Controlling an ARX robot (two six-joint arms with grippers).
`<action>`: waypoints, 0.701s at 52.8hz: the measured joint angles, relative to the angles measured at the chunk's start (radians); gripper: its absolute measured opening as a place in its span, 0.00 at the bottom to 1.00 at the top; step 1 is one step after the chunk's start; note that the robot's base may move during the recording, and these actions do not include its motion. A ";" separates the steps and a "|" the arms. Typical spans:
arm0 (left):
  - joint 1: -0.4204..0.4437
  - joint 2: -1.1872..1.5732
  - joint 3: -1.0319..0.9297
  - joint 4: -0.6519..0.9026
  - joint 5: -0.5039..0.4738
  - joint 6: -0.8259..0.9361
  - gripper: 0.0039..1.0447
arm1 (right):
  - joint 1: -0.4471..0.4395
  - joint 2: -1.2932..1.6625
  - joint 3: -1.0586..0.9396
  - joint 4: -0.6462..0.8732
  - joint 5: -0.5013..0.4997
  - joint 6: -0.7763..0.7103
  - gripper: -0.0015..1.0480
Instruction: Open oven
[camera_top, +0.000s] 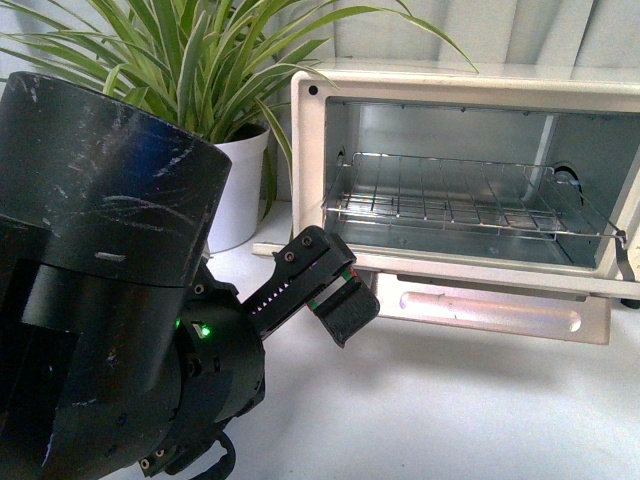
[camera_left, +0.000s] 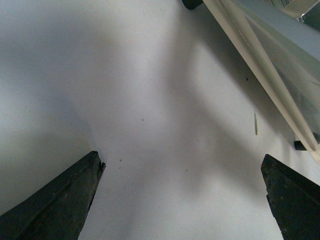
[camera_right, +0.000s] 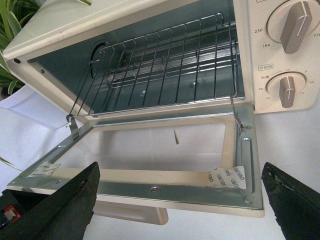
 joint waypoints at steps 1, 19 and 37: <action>-0.002 0.000 0.000 -0.002 -0.002 0.010 0.94 | 0.000 0.000 0.000 0.001 -0.001 0.000 0.91; -0.042 -0.003 0.000 -0.042 -0.084 0.204 0.94 | -0.008 0.000 -0.008 0.011 -0.011 0.000 0.91; -0.074 -0.001 0.000 -0.063 -0.183 0.428 0.94 | -0.008 0.000 -0.021 0.017 -0.019 0.000 0.91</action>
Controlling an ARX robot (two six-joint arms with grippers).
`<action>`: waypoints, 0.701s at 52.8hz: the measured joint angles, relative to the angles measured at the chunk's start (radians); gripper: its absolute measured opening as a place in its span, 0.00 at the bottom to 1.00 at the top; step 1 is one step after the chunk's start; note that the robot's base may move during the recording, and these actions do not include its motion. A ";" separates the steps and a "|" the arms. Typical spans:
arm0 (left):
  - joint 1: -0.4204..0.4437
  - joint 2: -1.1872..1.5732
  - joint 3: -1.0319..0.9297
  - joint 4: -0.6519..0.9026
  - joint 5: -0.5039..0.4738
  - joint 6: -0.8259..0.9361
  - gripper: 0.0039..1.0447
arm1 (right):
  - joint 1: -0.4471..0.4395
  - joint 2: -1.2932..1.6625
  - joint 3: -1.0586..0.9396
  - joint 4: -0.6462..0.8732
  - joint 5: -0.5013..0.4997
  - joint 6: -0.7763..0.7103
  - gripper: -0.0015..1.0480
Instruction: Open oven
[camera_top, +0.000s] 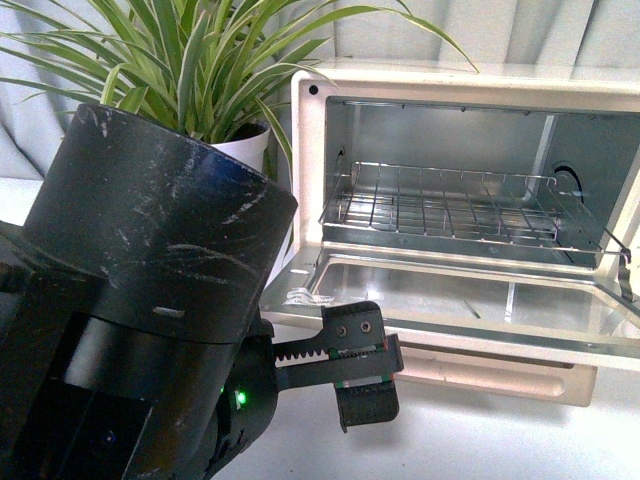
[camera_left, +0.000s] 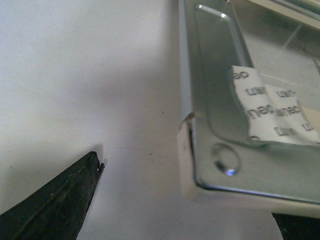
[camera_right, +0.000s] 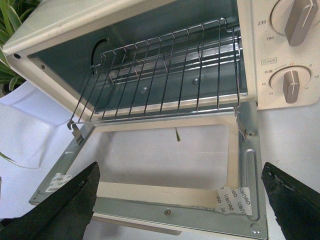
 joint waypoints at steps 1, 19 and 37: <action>-0.003 0.001 0.000 0.000 -0.011 0.021 0.94 | 0.000 0.000 -0.002 0.000 0.000 0.000 0.91; -0.025 0.018 -0.005 0.008 -0.112 0.294 0.94 | 0.010 0.001 -0.027 -0.004 -0.004 -0.009 0.91; -0.034 0.029 -0.030 0.051 -0.156 0.466 0.94 | 0.021 0.009 -0.031 -0.028 -0.012 -0.039 0.91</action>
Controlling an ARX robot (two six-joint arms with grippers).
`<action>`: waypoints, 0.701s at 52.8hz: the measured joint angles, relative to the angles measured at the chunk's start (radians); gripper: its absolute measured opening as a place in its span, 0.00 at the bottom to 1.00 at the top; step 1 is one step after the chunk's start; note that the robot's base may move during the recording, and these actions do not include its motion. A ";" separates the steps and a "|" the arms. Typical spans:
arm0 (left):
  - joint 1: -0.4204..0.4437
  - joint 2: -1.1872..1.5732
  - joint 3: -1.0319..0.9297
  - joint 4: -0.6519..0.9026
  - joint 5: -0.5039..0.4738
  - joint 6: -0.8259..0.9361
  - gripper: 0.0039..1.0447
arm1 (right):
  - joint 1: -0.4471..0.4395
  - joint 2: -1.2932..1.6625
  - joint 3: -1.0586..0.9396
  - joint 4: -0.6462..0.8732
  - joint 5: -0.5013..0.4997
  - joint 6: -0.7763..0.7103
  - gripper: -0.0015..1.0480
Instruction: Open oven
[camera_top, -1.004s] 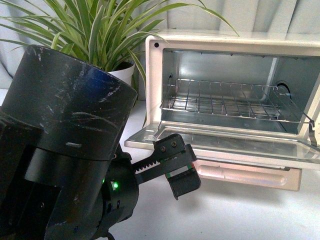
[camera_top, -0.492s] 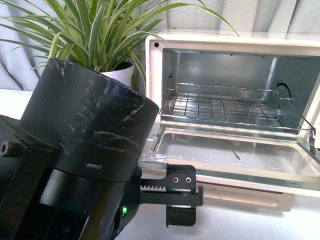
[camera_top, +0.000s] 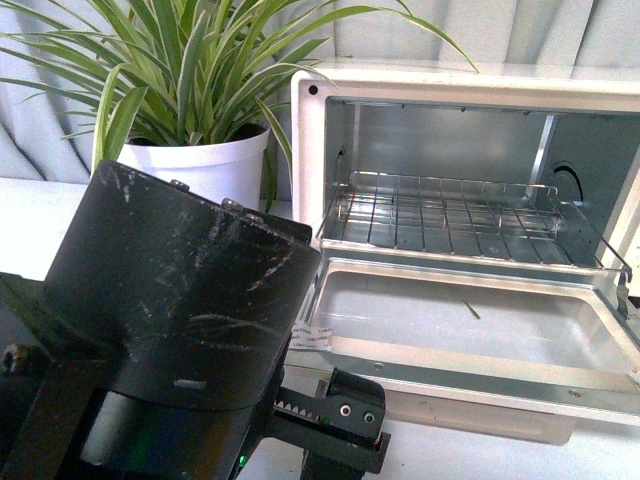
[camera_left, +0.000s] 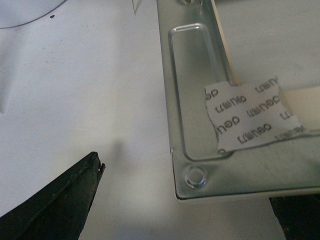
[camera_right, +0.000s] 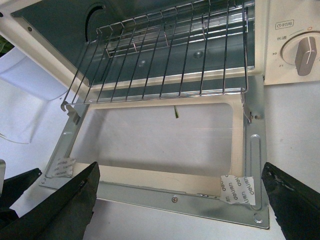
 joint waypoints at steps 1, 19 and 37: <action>0.000 0.000 -0.002 0.001 0.000 0.004 0.94 | 0.000 0.000 0.000 -0.001 -0.001 -0.001 0.91; 0.010 -0.255 -0.150 -0.028 0.117 0.024 0.94 | -0.020 -0.074 0.000 -0.056 -0.053 -0.024 0.91; -0.018 -0.759 -0.323 -0.149 0.140 -0.031 0.94 | -0.064 -0.357 -0.145 -0.121 -0.084 -0.076 0.91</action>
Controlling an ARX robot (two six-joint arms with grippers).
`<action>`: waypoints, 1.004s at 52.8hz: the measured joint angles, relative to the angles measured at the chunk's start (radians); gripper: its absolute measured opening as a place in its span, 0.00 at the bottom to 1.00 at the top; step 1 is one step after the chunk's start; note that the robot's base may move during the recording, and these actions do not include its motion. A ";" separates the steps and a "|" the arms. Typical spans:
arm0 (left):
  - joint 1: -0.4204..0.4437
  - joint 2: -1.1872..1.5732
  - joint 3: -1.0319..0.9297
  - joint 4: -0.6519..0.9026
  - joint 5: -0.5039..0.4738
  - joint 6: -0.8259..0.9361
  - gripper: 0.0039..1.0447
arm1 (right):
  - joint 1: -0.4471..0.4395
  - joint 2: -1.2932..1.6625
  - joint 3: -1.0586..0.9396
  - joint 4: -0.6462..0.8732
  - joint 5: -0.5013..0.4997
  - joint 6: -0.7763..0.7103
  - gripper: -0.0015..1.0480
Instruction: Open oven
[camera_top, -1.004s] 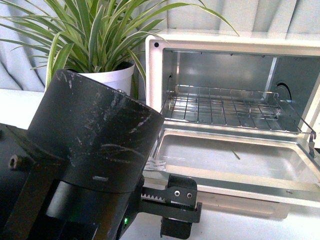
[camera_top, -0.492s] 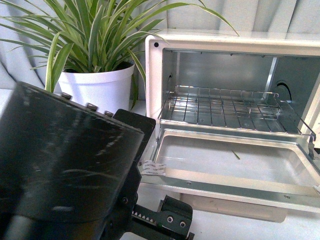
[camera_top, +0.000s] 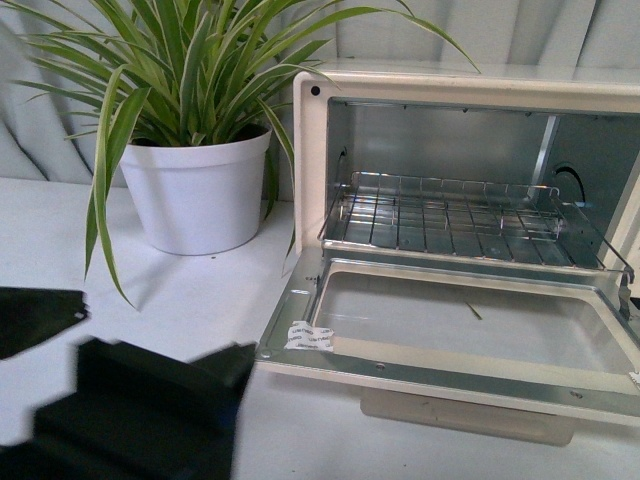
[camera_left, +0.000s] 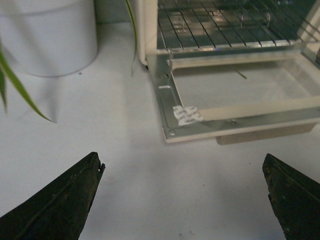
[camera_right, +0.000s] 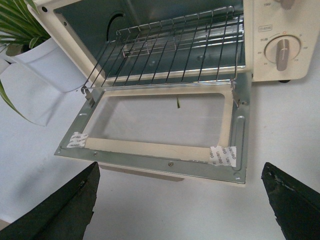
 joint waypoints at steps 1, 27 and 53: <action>0.000 -0.024 -0.009 0.000 -0.008 -0.002 0.94 | -0.003 -0.022 -0.013 0.000 0.000 -0.005 0.91; 0.274 -0.655 -0.228 -0.249 -0.084 -0.067 0.94 | -0.004 -0.455 -0.250 -0.051 0.030 -0.022 0.91; 0.433 -0.878 -0.296 -0.303 0.087 0.036 0.68 | 0.032 -0.549 -0.349 0.124 0.283 -0.190 0.69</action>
